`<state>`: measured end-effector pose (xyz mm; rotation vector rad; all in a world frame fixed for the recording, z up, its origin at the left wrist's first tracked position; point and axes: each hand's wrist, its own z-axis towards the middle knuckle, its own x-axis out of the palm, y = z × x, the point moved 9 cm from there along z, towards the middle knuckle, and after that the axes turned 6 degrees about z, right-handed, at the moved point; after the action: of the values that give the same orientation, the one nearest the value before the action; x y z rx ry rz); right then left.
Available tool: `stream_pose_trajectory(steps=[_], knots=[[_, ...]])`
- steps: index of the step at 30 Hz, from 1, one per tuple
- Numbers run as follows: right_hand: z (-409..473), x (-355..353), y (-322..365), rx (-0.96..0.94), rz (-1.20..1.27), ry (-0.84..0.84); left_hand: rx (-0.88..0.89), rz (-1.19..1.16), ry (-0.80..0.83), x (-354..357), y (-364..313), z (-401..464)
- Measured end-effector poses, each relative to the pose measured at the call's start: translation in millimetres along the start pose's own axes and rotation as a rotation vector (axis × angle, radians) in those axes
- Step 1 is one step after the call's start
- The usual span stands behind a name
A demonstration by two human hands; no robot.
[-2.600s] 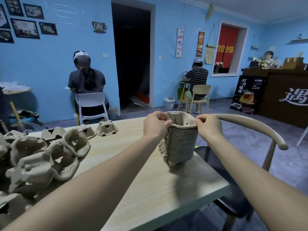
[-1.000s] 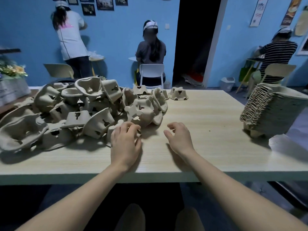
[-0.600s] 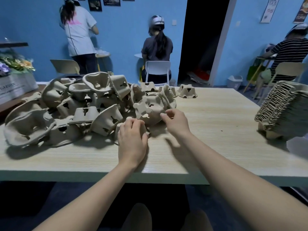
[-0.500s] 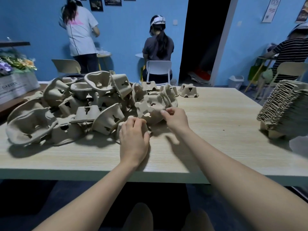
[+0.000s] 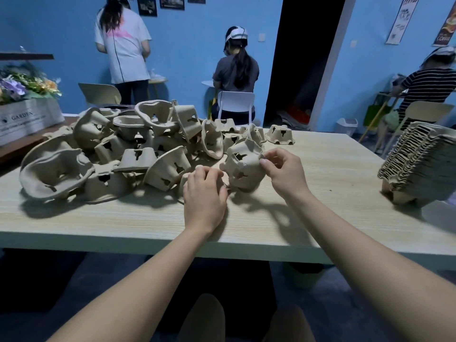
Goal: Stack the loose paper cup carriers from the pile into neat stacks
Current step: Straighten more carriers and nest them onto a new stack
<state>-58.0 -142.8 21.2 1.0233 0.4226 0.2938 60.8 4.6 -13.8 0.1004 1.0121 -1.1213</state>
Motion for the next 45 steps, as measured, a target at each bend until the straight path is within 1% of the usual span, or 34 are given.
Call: stream_pose_trajectory(steps=[5,8,9,11,13,15,20,22,25,28,30,32,34,37,38,41,45], knots=[[-13,-13,14,-0.03,0.045,0.034,-0.002,0.003,0.027,1,0,1],[-17,-21,24,-0.048,0.061,0.061,0.036,-0.026,0.006,-7,-11,6],[-17,-24,27,-0.058,0.064,0.066,0.054,-0.081,-0.003,-12,-17,10],[-17,-28,34,-0.079,0.081,0.066,0.098,-0.288,-0.01,-28,-34,20],[-17,-30,43,-0.107,0.079,0.077,0.126,-0.457,0.025,-43,-54,27],[-16,-27,54,-0.164,0.033,0.106,0.081,-0.515,0.114,-46,-67,36],[-19,-19,81,-0.308,-0.083,0.173,-0.201,-0.706,0.353,-33,-71,51],[-20,-20,88,-0.341,-0.093,0.186,-0.252,-0.737,0.391,-33,-74,52],[-19,-22,93,-0.357,-0.111,0.217,-0.277,-0.754,0.408,-35,-83,52],[-14,-34,87,-0.276,-0.048,0.24,-0.258,-0.762,0.394,-39,-90,55],[-6,-53,82,-0.246,-0.042,0.157,-0.262,-0.818,0.382,-39,-95,57],[4,-77,73,-0.214,-0.152,0.02,-0.255,-0.837,0.376,-37,-102,60],[14,-102,59,-0.129,-0.248,-0.099,-0.222,-0.86,0.392,-31,-116,64],[23,-131,36,0.064,-0.265,-0.16,-0.155,-0.891,0.425,-23,-145,69],[26,-141,32,0.1,-0.244,-0.176,-0.133,-0.905,0.435,-20,-156,70],[34,-175,30,0.124,-0.19,-0.269,-0.097,-0.972,0.453,-9,-187,77],[36,-230,42,0.095,-0.301,-0.439,-0.035,-0.966,0.42,6,-226,87]])
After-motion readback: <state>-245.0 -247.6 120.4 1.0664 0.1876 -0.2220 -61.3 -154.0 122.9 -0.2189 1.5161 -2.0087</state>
